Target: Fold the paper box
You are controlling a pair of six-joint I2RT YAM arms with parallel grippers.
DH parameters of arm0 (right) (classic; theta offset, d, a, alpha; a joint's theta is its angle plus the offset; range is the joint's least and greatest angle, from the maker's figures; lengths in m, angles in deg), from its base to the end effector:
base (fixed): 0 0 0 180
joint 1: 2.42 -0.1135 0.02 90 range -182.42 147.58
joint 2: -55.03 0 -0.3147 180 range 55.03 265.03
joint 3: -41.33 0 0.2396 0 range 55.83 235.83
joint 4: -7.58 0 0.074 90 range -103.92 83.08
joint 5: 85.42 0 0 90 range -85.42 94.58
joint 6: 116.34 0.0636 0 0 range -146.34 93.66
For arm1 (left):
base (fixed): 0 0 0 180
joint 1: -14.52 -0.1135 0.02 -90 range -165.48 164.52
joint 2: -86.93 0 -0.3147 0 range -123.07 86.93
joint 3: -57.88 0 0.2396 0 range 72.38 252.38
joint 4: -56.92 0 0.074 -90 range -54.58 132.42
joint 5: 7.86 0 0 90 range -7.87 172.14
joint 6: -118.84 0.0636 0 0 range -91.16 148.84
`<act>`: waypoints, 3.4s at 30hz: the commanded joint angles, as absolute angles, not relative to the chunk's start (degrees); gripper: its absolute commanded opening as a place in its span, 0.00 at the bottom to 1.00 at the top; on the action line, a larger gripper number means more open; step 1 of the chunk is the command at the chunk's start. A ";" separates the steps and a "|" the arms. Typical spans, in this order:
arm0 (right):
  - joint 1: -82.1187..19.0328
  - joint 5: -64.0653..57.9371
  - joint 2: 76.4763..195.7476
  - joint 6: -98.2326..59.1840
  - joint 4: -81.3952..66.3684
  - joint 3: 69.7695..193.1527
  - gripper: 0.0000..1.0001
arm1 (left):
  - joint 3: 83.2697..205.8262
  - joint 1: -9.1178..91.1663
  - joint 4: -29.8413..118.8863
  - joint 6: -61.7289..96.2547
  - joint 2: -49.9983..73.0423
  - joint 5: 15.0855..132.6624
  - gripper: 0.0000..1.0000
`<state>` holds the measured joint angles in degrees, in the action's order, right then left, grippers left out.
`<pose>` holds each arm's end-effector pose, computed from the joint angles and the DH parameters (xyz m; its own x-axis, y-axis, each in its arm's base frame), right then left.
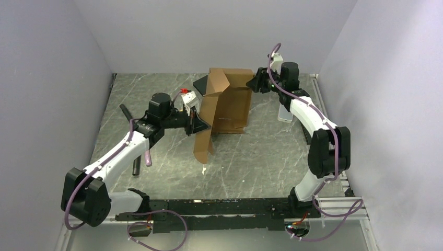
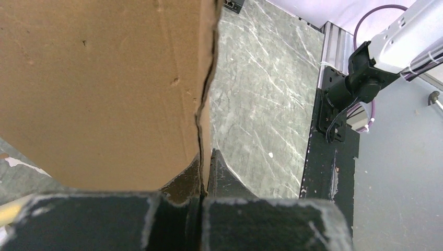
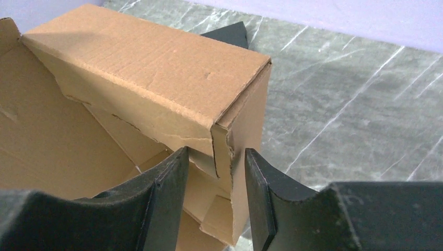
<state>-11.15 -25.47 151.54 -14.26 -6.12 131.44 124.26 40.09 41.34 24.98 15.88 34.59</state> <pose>0.4053 0.0945 0.3551 -0.4569 0.1131 -0.8823 -0.5119 0.7777 0.3648 0.2200 -0.1573 0.3512 -0.3732 0.1282 -0.9189 0.8927 0.3194 -0.3180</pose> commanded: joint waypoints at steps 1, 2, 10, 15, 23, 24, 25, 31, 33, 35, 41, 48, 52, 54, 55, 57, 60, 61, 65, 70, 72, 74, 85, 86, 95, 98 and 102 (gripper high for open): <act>-11.25 -24.35 152.40 -16.94 2.08 130.98 0.46 | 126.12 38.31 41.98 23.13 14.91 30.26 0.00; -11.23 -24.47 152.72 -17.21 2.62 130.97 0.44 | 126.09 38.00 41.98 22.91 14.75 29.68 0.00; -12.16 -25.69 155.07 -17.97 5.30 131.23 0.06 | 127.24 37.04 41.03 22.95 12.70 27.52 0.00; -13.04 -25.27 155.08 -18.75 6.70 130.39 0.16 | 127.66 36.76 40.86 22.60 12.35 27.24 0.00; -13.04 -25.85 154.96 -21.12 3.99 131.12 0.28 | 127.40 36.59 40.18 22.17 12.87 28.58 0.00; -13.05 -25.83 154.48 -22.02 3.38 131.02 0.29 | 127.40 36.52 40.00 22.10 13.12 29.21 0.00; -13.05 -25.62 153.99 -23.15 2.54 130.87 0.31 | 127.44 36.57 39.71 22.26 13.31 29.89 0.00; -12.79 -31.79 149.52 -30.38 -0.26 129.05 0.51 | 128.92 36.50 36.23 24.16 13.56 32.22 0.00; -12.62 -34.29 148.65 -33.17 -3.39 129.57 0.59 | 129.11 36.44 36.18 24.18 13.54 32.60 0.00; -12.34 -37.32 148.29 -36.65 -7.13 130.47 0.70 | 129.14 36.37 36.18 24.10 13.54 32.99 0.00; -10.80 -44.22 149.91 -41.53 -14.57 133.09 0.92 | 128.81 36.19 36.93 23.80 13.53 32.39 0.00; -10.18 -51.76 152.65 -40.98 -19.27 136.59 1.00 | 128.93 36.23 36.34 23.91 14.47 32.14 0.00; -9.11 -51.87 152.96 -29.15 -14.46 136.74 1.00 | 128.72 36.23 36.32 23.95 14.75 32.44 0.00; -9.10 -49.79 153.10 -22.46 -12.74 137.05 1.00 | 128.50 36.23 36.70 23.63 15.00 32.70 0.00; -9.10 -48.84 153.05 -19.11 -11.50 136.81 1.00 | 128.34 36.23 36.96 23.41 15.22 32.87 0.00; -9.10 -47.65 152.70 -12.96 -9.08 136.02 1.00 | 128.05 36.23 37.66 22.90 15.74 33.08 0.00; -9.18 -46.16 152.63 -5.72 -6.42 135.04 1.00 | 127.84 36.36 38.06 22.39 16.23 33.27 0.00; -9.18 -46.38 152.70 -3.73 -4.94 134.73 1.00 | 127.77 36.40 38.11 22.30 16.33 33.34 0.00; -9.44 -44.68 153.11 -0.51 -4.85 134.77 1.00 | 127.50 36.57 38.00 22.13 16.65 33.66 0.00; -11.53 -36.16 153.03 -2.45 -6.63 135.00 0.89 | 127.45 37.44 38.35 21.90 16.54 33.78 0.00; -12.69 -32.66 153.09 -3.54 -6.65 135.04 0.82 | 127.61 37.91 38.09 22.13 16.32 33.86 0.00; -13.76 -29.97 153.43 -4.62 -8.12 135.48 0.76 | 127.74 38.28 37.94 22.33 16.05 33.93 0.00; -17.56 -20.24 154.47 -9.44 -8.49 136.68 0.61 | 128.19 38.69 37.41 23.10 14.78 33.27 0.00; -17.68 -19.71 154.56 -9.72 -8.28 136.76 0.58 | 128.26 38.69 37.41 23.13 14.69 33.19 0.00; -18.53 -16.63 155.59 -11.92 -7.36 137.64 0.43 | 128.27 38.69 37.91 22.96 14.16 32.64 0.00; -18.81 -15.14 155.73 -12.47 -7.18 137.82 0.39 | 128.22 38.69 38.27 22.72 14.00 32.40 0.00; -19.62 -11.51 155.76 -14.75 -7.80 138.27 0.36 | 128.28 38.69 38.75 22.43 13.98 31.99 0.00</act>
<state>-18.58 -16.20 155.30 -11.84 -9.44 135.11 127.25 38.36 37.05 22.93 14.13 33.78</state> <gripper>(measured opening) 0.366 0.014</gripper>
